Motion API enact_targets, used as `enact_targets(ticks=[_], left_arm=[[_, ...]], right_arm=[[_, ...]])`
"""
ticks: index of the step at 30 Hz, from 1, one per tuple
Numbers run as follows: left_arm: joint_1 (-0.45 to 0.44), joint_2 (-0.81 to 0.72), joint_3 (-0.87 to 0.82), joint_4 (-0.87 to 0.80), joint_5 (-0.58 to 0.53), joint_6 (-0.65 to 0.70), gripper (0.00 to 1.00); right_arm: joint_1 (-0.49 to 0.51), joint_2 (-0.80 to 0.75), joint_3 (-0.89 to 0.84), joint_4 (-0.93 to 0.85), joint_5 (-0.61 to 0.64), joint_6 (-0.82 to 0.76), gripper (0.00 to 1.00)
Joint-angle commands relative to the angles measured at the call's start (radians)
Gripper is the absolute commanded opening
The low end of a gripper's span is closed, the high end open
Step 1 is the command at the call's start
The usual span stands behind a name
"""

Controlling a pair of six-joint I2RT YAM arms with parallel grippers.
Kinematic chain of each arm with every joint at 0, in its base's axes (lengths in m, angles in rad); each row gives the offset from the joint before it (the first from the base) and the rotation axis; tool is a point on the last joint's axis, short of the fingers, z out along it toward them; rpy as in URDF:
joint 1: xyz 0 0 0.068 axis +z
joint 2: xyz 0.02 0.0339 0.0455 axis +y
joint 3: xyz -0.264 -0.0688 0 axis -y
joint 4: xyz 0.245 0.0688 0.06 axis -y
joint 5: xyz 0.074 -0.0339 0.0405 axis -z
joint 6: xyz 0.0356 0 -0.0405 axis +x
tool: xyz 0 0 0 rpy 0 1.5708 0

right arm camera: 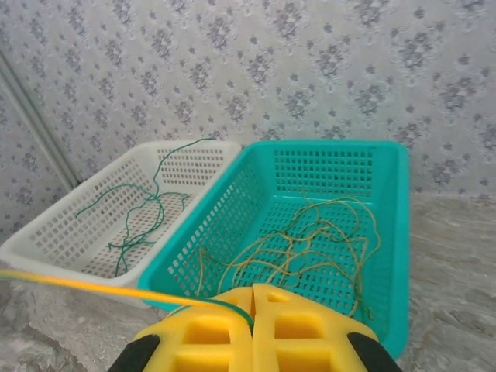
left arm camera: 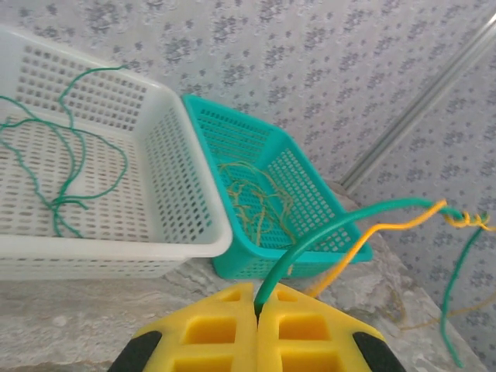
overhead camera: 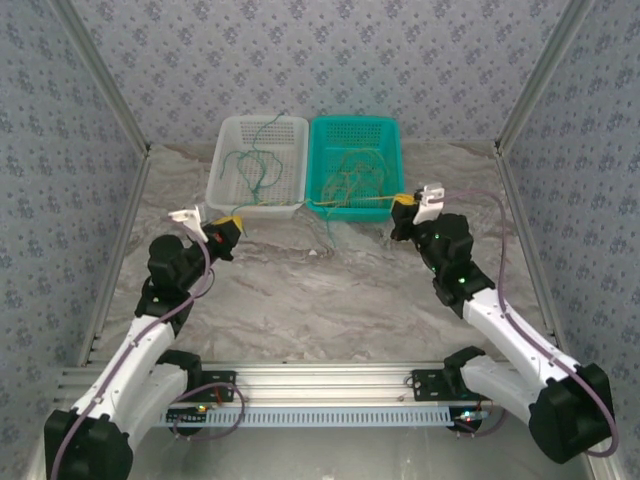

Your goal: Untangle the cables

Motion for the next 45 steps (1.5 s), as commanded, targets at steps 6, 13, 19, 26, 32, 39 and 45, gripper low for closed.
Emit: enact_targets(ticks=[6, 13, 19, 26, 32, 39, 45], left_arm=[[0.086, -0.050, -0.020, -0.055, -0.133, -0.019, 0.00], [0.154, -0.097, -0.042, -0.100, -0.211, -0.046, 0.00], [0.190, -0.145, -0.071, -0.116, -0.229, -0.059, 0.00], [0.199, -0.214, -0.089, -0.169, -0.299, -0.060, 0.00], [0.206, -0.243, -0.100, -0.162, -0.268, -0.059, 0.00], [0.206, -0.251, -0.034, -0.180, -0.204, -0.015, 0.00], [0.187, -0.095, 0.174, -0.343, -0.287, 0.026, 0.00]], right_arm=[[-0.104, -0.136, 0.016, -0.178, 0.029, 0.070, 0.00], [-0.184, -0.226, 0.029, -0.268, 0.035, 0.122, 0.00], [-0.229, -0.291, 0.041, -0.315, 0.015, 0.157, 0.00], [-0.232, -0.329, 0.086, -0.368, 0.038, 0.160, 0.00], [-0.233, -0.347, 0.115, -0.373, -0.020, 0.163, 0.00], [-0.228, -0.339, 0.114, -0.365, -0.094, 0.151, 0.00], [-0.221, -0.330, 0.097, -0.346, -0.096, 0.169, 0.00]])
